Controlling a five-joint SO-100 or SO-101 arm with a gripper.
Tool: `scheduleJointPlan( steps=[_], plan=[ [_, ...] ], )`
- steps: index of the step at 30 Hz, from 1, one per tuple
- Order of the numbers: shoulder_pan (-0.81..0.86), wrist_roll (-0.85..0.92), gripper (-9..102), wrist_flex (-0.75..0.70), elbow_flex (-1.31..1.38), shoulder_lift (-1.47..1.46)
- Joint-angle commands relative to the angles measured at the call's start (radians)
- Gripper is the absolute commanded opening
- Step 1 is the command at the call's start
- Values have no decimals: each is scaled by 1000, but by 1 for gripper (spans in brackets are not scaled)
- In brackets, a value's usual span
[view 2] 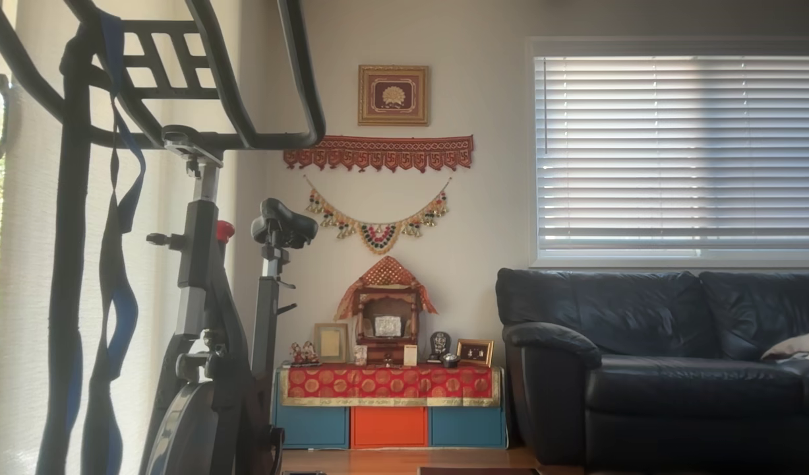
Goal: Sort medicines into box.
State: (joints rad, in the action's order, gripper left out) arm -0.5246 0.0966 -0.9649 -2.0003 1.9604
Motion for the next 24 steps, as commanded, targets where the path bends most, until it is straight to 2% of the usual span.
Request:
scheduleJointPlan(
  steps=[1,24],
  plan=[
    [-11,6,20,31,3,12],
    [-15,18,18,138,-38,-17]
  ],
)
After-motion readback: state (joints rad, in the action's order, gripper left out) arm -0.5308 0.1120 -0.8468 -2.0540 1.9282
